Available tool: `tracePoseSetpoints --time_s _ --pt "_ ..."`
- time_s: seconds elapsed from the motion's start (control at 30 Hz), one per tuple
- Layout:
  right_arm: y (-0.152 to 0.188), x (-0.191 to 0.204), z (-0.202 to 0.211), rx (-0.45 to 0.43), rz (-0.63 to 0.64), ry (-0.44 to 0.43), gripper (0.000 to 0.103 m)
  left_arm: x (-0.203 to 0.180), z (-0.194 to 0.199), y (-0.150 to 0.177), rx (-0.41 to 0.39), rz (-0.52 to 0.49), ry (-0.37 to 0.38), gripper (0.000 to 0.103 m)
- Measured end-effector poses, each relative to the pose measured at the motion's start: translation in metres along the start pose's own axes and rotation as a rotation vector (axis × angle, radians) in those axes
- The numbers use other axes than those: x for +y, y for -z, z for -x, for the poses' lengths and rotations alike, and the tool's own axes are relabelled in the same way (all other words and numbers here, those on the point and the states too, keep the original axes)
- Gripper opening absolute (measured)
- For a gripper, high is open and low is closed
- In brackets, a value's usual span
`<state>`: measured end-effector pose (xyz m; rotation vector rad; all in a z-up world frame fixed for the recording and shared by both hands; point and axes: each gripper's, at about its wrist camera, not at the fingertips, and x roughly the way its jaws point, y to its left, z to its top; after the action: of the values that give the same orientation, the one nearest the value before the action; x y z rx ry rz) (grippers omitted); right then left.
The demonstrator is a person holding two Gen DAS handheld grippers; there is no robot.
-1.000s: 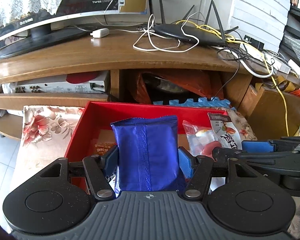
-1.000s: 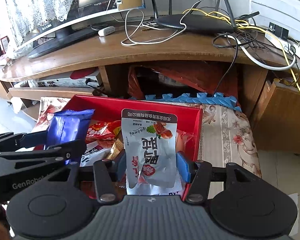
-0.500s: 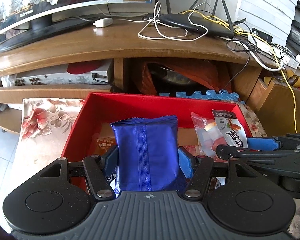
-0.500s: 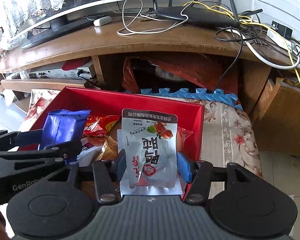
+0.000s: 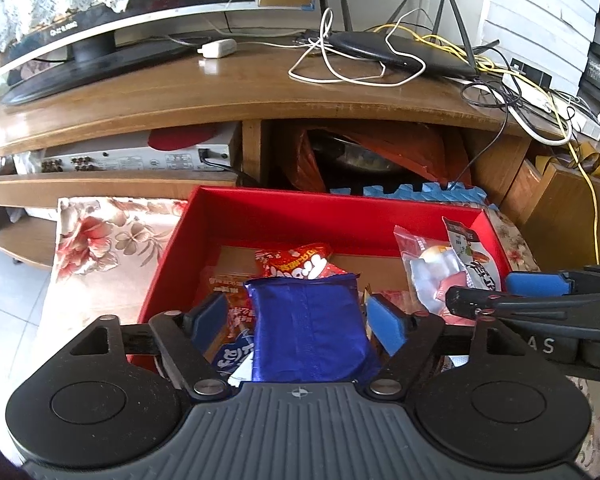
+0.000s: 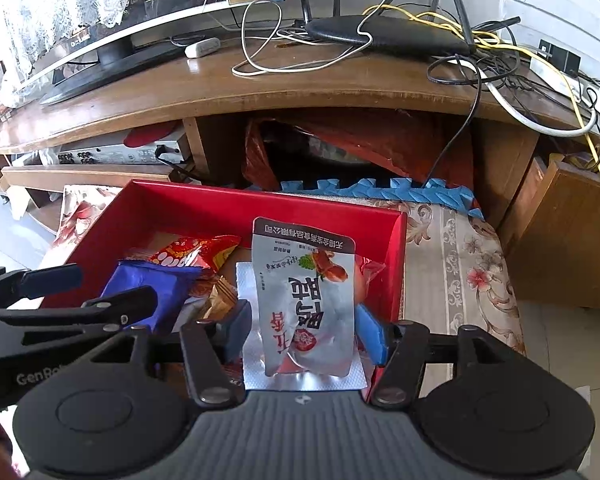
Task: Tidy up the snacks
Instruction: 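Lower the blue packet and white pouch into the box and open both tools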
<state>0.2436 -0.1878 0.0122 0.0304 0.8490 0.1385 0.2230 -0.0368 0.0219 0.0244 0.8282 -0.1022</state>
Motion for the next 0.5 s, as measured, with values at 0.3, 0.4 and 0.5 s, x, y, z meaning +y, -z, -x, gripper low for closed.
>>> tracePoseSetpoints --time_s 0.3,0.4,0.5 --pt "0.004 0.000 0.020 -0.032 0.001 -0.001 0.078 0.001 0.013 0.008 -0.019 -0.032 -0.037 0.091" --pt "0.009 0.001 0.028 -0.040 0.009 0.006 0.080 0.003 0.019 0.011 -0.026 -0.026 -0.040 0.093" --pt "0.014 0.000 0.035 -0.039 0.002 0.003 0.080 0.007 0.026 0.016 -0.034 -0.002 -0.040 0.096"
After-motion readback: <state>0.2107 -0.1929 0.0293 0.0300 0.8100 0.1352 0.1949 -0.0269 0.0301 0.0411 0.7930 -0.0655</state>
